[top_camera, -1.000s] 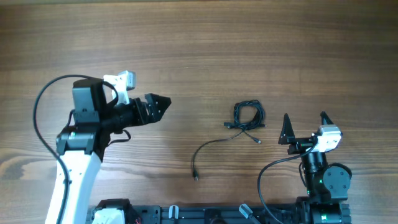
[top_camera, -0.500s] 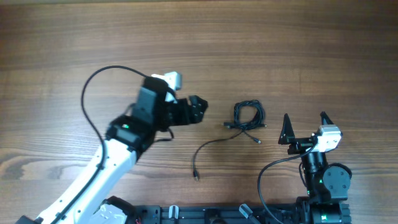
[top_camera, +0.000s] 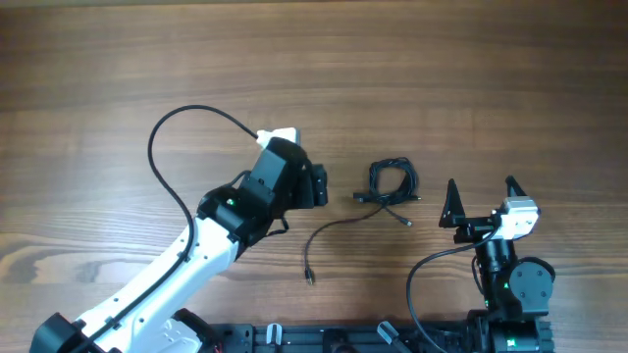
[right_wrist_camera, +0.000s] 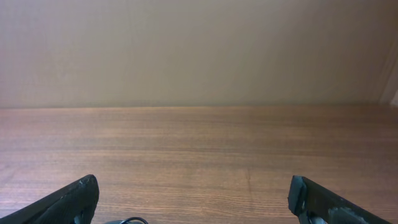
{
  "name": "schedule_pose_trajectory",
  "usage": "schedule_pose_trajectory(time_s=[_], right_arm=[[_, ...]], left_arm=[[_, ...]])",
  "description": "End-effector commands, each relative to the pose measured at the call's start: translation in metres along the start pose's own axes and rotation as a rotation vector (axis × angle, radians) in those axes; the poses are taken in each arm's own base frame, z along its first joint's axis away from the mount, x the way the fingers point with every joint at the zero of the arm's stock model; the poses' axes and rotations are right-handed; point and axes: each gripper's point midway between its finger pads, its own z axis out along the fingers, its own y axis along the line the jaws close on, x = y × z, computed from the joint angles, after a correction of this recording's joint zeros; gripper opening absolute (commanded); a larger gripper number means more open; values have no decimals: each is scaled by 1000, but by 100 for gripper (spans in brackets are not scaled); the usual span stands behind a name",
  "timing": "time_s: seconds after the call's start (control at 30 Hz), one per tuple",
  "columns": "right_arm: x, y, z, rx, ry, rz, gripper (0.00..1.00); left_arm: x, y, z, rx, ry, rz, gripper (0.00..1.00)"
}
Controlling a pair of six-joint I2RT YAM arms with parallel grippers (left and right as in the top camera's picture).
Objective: Untangle cables
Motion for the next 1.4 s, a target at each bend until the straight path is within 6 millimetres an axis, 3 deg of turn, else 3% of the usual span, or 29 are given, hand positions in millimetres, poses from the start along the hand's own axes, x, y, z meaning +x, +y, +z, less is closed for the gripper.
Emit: schedule_pose_trajectory(time_s=[0.0, 0.07, 0.13, 0.2, 0.23, 0.4, 0.57, 0.83, 1.0, 1.2, 1.27, 1.37], right_arm=[[-3, 5, -1, -24, -12, 48, 100], [-3, 13, -1, -76, -5, 164, 100], [-3, 27, -2, -152, 27, 522, 100], [-4, 53, -8, -293, 137, 940, 100], [-2, 65, -12, -352, 203, 1056, 100], [3, 85, -20, -433, 337, 1220, 100], [3, 88, -22, -474, 293, 962, 100], [-6, 65, -15, -241, 428, 786, 100], [-12, 71, 0, -217, 597, 810, 100], [-27, 94, 23, -340, 753, 789, 100], [-17, 102, 26, -368, 819, 839, 100], [0, 97, 43, -331, 844, 830, 100]], left_arm=[[-18, 19, -19, -54, -64, -39, 89], [-22, 27, -28, -62, -80, -60, 90], [-28, 30, -35, -59, -105, -76, 92], [-33, 32, -40, -55, -124, -87, 94], [-33, 32, -41, -54, -126, -87, 95], [-30, 33, -40, -57, -114, -90, 98], [-27, 35, -40, -66, -102, -89, 100], [-28, 35, -40, -66, -103, -89, 100], [-27, 35, -40, -66, -103, -89, 100], [-27, 35, -40, -66, -102, -89, 100], [-27, 35, -40, -66, -102, -89, 100], [-27, 35, -40, -66, -102, -89, 100]])
